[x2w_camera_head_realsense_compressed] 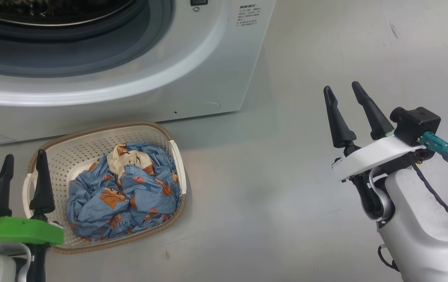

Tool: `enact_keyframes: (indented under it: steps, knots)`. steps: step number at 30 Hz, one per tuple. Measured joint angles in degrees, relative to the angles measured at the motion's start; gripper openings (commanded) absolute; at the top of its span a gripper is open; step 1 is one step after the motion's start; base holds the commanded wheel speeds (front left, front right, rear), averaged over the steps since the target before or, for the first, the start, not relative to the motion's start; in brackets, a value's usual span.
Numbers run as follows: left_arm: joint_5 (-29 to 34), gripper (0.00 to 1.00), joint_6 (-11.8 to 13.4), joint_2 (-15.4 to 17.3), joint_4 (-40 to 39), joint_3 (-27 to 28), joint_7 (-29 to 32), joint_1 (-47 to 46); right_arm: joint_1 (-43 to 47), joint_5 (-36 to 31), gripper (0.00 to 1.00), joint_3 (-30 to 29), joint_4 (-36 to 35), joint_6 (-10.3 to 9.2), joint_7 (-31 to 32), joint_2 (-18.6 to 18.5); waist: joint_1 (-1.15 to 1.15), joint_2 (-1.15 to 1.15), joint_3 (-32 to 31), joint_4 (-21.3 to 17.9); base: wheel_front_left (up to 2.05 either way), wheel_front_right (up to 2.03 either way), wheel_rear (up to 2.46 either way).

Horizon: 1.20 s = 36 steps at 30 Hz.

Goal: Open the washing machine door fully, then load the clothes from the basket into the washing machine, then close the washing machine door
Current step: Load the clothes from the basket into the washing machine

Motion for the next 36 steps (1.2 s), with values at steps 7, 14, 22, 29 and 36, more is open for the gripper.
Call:
enact_keyframes:
  steps: [7, 14, 22, 29, 36]
  knots:
    - [-0.5, 1.0, -0.4, 0.6, 3.0, -1.5, 2.4, -3.8, -2.6, -0.5, 1.0, -0.5, -1.2, 0.0, 0.0, 0.3, 0.0, 0.0, 4.7, -0.6, 0.0, 0.0, 0.0]
    - [-2.6, 1.0, -0.5, 0.8, 7.5, -3.6, 4.9, -6.8, -5.2, -1.5, 1.0, -0.4, -1.7, 0.0, 0.0, 1.7, 0.0, 0.0, 9.4, -1.5, 0.0, 0.0, 0.0]
    - [-3.2, 1.0, -0.7, 1.0, 11.6, -5.7, 7.1, -12.4, -6.3, -2.0, 1.0, -0.3, -1.9, 0.0, 0.0, 2.7, 0.0, 0.0, 14.1, -3.2, 0.0, 0.0, 0.0]
    - [-4.1, 1.0, -1.0, 1.0, 16.4, -6.7, 9.3, -16.8, -8.4, -2.7, 1.0, 0.0, -2.4, 0.0, 0.0, 3.6, 0.0, 0.0, 17.7, -4.7, 0.0, 0.0, 0.0]
    - [-6.4, 1.0, -1.0, 0.4, 22.7, -7.6, 12.3, -19.9, -9.5, -2.9, 1.0, 0.4, -2.6, 0.0, 0.0, 4.3, 0.0, 0.0, 20.7, -6.2, 0.0, 0.0, 0.0]
